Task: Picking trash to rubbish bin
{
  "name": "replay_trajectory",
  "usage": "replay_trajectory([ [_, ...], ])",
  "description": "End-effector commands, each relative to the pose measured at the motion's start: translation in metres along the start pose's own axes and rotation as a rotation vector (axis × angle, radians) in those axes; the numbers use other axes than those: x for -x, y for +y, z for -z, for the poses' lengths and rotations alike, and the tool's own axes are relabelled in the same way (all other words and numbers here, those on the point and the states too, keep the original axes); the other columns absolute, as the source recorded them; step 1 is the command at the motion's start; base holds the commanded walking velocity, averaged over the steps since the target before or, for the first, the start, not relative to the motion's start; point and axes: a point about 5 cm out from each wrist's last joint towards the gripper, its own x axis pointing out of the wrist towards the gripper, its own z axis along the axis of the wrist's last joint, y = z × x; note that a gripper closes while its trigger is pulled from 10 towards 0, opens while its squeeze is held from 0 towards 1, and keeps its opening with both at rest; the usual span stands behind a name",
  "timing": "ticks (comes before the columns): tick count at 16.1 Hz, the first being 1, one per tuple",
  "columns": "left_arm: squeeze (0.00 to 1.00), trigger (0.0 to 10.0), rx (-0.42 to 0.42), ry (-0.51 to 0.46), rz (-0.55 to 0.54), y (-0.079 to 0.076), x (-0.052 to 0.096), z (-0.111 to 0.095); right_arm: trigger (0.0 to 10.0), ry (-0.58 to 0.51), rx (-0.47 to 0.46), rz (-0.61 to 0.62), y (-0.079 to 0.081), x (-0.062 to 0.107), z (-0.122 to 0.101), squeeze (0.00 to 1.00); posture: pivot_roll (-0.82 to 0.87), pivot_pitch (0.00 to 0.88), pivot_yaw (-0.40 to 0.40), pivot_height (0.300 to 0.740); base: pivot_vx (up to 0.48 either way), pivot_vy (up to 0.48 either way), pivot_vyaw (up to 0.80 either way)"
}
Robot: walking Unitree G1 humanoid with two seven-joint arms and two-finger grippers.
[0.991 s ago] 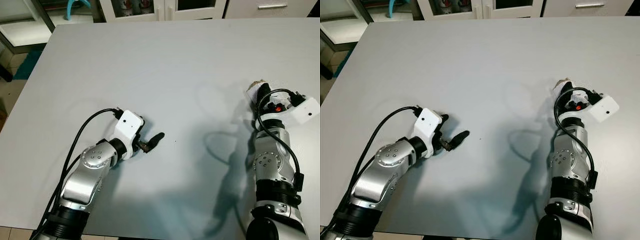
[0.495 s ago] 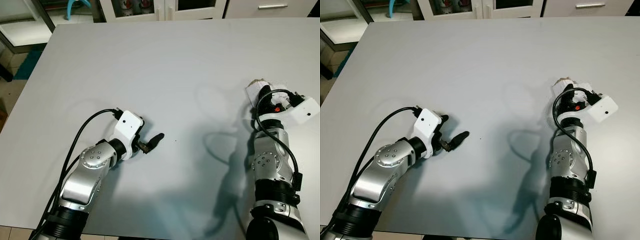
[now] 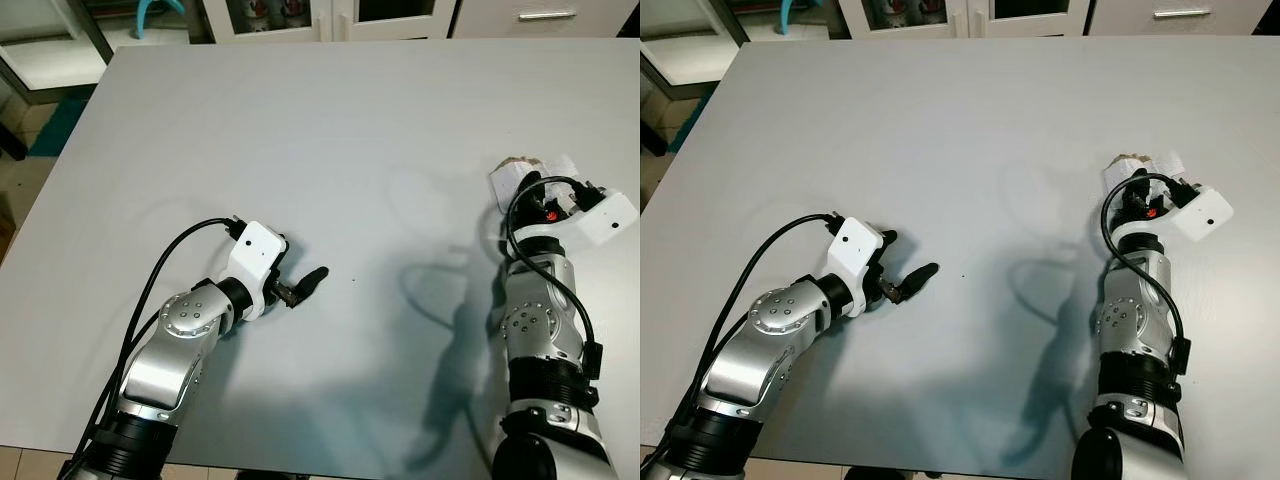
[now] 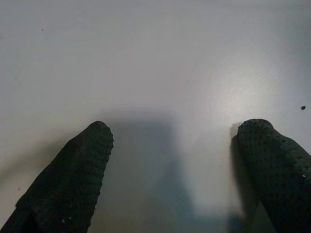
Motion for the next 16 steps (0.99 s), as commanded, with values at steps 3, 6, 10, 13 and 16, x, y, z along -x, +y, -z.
replay_trajectory([
  [3,0.0,10.0,0.005,0.035,0.01,-0.003,0.001,0.006,0.0,0.196,-0.01,0.153,-0.039,0.025,0.041,0.0,0.37,0.307,0.132,0.74,0.0,0.0,0.0],
  [6,0.0,10.0,0.013,0.028,0.008,-0.006,-0.006,0.006,0.0,0.189,0.021,0.119,-0.035,0.024,0.037,0.0,0.35,0.285,0.116,0.74,0.0,0.0,0.0],
  [10,0.0,10.0,0.044,0.012,-0.06,-0.008,-0.023,0.008,0.0,0.157,0.126,0.003,-0.015,0.024,0.022,0.0,0.29,0.239,0.073,0.74,0.0,0.0,0.0],
  [13,0.0,10.0,0.088,-0.01,-0.124,-0.011,-0.035,0.009,2.6,0.16,0.206,-0.043,-0.007,0.032,0.018,0.0,0.23,0.21,0.037,0.74,0.0,0.0,0.0],
  [16,0.0,10.0,0.131,-0.039,-0.195,-0.014,-0.049,0.007,10.0,0.158,0.311,-0.101,0.003,0.044,0.013,0.0,0.18,0.178,0.005,0.74,0.0,0.0,0.0],
])
